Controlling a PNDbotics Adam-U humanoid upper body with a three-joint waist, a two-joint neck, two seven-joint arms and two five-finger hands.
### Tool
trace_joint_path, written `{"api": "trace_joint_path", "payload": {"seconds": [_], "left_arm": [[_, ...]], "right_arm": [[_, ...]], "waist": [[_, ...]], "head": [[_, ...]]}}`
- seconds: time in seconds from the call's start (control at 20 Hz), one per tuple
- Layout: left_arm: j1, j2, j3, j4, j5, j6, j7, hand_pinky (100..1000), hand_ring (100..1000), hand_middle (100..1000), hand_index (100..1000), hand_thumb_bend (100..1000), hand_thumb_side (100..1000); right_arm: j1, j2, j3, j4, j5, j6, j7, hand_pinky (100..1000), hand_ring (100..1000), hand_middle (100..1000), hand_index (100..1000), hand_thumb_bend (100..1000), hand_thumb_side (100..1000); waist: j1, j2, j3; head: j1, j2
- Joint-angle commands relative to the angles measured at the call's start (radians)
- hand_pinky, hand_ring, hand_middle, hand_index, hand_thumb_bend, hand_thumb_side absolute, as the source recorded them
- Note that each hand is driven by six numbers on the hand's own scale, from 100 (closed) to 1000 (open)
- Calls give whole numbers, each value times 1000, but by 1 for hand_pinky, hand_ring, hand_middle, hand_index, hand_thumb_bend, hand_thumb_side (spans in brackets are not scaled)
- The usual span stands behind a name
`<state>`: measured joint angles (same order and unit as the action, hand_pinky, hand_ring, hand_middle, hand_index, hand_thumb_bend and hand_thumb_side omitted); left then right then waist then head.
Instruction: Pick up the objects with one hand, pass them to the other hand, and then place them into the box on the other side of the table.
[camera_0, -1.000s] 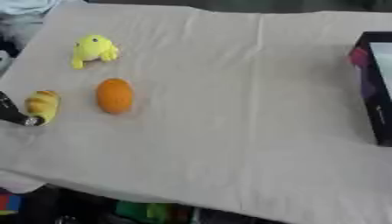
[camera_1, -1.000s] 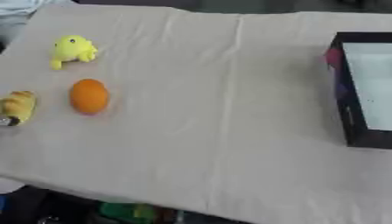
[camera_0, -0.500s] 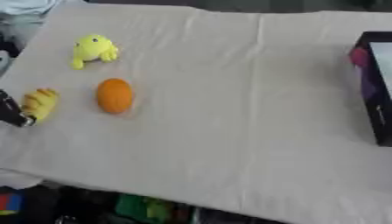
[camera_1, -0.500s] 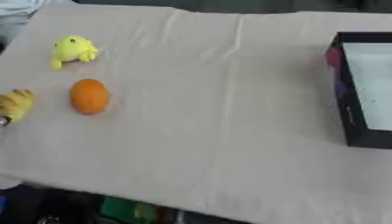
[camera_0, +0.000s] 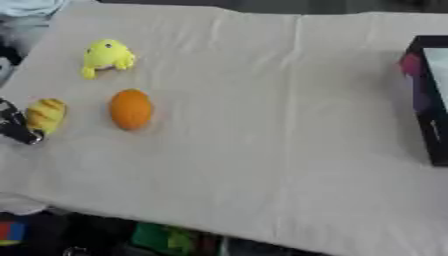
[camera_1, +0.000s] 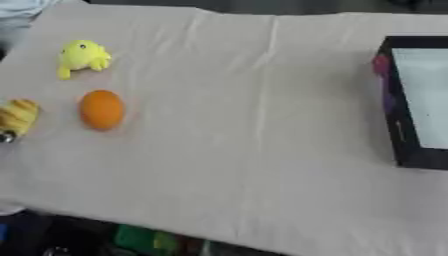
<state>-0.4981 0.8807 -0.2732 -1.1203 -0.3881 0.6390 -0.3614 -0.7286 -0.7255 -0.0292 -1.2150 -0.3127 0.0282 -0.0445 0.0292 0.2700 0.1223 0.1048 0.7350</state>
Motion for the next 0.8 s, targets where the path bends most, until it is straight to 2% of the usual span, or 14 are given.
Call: {"api": "trace_joint_path", "payload": {"seconds": [0.05,0.2,0.25,0.3,0.6,0.8], "left_arm": [[4,46,26,-44,33,2,14,723,642,513,514,218,107],[23,80,62,-113,68,0,28,718,625,494,496,232,100],[28,94,78,-141,79,-3,36,716,622,492,496,100,242],[37,106,93,-169,89,-3,44,716,622,492,496,234,100],[52,150,182,-327,166,-44,104,705,620,491,502,225,100],[44,135,180,-441,232,-103,154,696,622,499,507,219,130]], "right_arm": [[-8,-31,-4,-11,0,2,0,844,858,892,890,100,620],[-8,-37,-2,-17,-3,1,1,845,858,891,890,100,618],[-8,-39,-2,-18,-3,1,1,845,858,891,890,100,626],[-7,-40,-2,-19,-4,0,0,845,858,891,890,100,617],[-9,-47,-3,-23,-7,-2,-2,845,858,891,890,100,615],[-33,-46,0,-38,-5,-6,-1,846,860,892,891,100,596]], "waist": [[0,-14,1],[-1,-14,3],[-1,-14,4],[-2,-14,5],[-5,-15,11],[-7,-16,10]], "head": [[5,-3],[4,-4],[4,-4],[3,-4],[-2,0],[-10,3]]}}
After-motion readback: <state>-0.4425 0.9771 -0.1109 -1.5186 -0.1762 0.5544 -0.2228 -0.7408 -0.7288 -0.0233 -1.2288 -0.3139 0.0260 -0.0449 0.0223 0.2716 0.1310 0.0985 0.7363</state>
